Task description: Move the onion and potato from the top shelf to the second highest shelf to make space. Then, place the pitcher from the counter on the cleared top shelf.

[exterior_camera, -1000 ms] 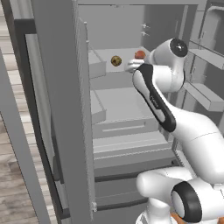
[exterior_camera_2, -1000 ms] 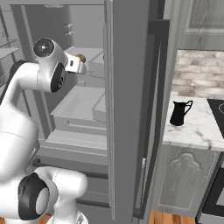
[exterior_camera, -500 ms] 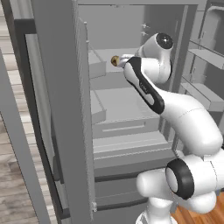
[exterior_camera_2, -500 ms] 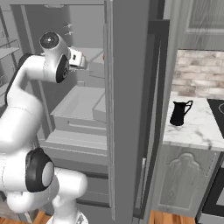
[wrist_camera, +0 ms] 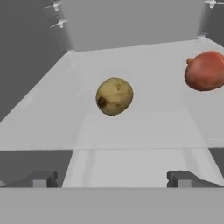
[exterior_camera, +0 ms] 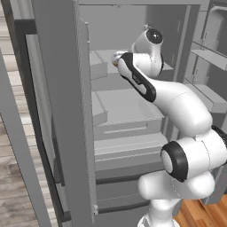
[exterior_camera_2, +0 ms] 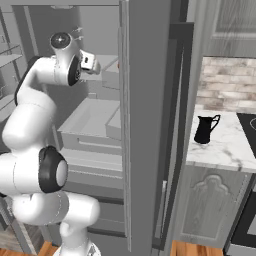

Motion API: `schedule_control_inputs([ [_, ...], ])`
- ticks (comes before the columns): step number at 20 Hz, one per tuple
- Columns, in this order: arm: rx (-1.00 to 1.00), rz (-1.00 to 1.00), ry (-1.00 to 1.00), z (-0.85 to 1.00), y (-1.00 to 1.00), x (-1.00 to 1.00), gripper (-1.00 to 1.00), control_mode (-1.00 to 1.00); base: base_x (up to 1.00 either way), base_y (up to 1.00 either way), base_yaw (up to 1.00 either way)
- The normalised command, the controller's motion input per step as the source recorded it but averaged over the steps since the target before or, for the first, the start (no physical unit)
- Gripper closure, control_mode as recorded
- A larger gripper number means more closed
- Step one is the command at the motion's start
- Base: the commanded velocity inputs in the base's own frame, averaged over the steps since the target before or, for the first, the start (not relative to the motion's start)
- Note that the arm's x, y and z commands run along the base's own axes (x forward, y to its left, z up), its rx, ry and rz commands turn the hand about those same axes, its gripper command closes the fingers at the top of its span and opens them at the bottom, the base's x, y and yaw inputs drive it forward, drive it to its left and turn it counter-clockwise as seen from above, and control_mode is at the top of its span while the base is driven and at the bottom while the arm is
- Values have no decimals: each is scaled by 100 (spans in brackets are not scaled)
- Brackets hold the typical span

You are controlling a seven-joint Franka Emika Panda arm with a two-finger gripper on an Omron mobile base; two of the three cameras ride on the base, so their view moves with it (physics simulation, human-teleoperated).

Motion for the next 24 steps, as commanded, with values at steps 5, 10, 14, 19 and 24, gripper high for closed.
schedule_control_inputs([
  [5,0,0,1,0,0,44,-100,-100,0,0,0],
  [10,0,0,1,-7,0,39,-100,-100,0,0,0],
  [14,-1,0,2,-11,1,38,-100,-100,0,0,0],
  [19,-2,0,0,-14,5,36,-100,-100,0,0,0],
  [24,-2,0,0,-15,7,37,-100,-100,0,0,0],
])
